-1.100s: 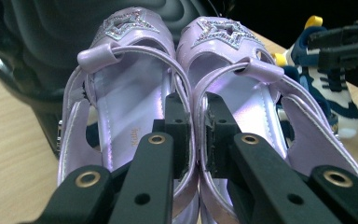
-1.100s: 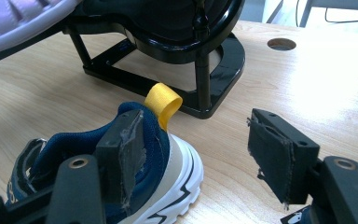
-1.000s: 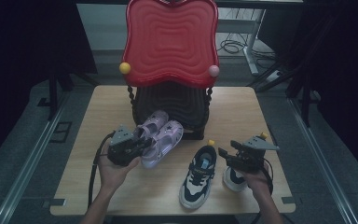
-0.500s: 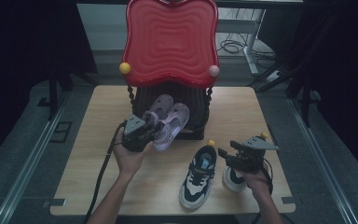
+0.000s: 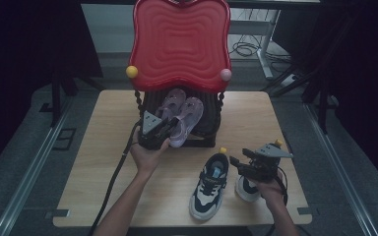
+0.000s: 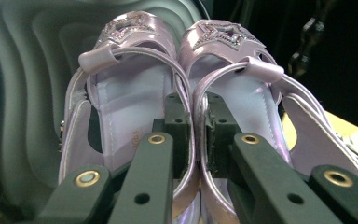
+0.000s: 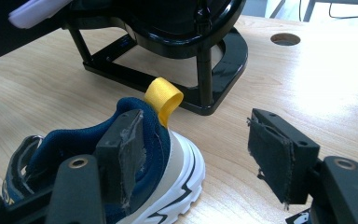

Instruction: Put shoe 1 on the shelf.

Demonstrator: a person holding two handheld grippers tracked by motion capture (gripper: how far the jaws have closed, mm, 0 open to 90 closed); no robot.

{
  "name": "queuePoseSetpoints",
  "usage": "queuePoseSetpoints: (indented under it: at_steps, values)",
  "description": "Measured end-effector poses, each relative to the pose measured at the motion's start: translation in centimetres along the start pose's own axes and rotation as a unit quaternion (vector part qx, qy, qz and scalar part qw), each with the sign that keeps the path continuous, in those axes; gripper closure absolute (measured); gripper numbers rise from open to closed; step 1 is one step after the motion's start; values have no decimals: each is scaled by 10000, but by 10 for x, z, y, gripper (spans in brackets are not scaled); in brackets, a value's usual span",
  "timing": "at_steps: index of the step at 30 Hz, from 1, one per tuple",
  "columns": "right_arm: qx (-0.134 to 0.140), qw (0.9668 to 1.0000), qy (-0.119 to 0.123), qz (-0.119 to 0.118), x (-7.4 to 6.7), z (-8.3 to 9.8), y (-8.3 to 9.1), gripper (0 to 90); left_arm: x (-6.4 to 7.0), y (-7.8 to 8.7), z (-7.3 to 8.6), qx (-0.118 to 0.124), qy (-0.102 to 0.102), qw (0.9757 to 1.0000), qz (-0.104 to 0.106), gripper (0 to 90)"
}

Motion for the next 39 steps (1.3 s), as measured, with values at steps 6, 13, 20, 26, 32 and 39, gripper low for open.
queuePoseSetpoints:
  at_steps: [6,13,20,26,32,39]
  values:
    - [-18,10000,-14,1,1,1,-1,348,-1,-12,-4,51,24,10000,-42,823]
    - [-4,10000,-9,19,1,0,-1,348,-3,-19,-9,76,15,9999,-90,823]
    - [14,10000,12,23,0,-1,0,348,-7,-24,-16,204,43,9996,-216,823]
    - [16,10000,8,15,-1,-1,0,348,-6,-32,-24,317,56,9991,-275,823]
    - [47,10000,-2,13,0,-2,2,349,-5,-42,-32,528,45,9977,-412,823]
    - [69,10000,-5,-27,-2,-3,3,348,0,-54,-38,668,66,9965,-505,822]
Point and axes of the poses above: each handheld gripper's, and its own axes: y roughly backward along the jaws, z roughly out of its underside, x roughly to its right, the point moved 10 cm from there along -y, roughly forward along the jaws, and after that the axes turned 14 degrees about -x, right-handed, at the moved point
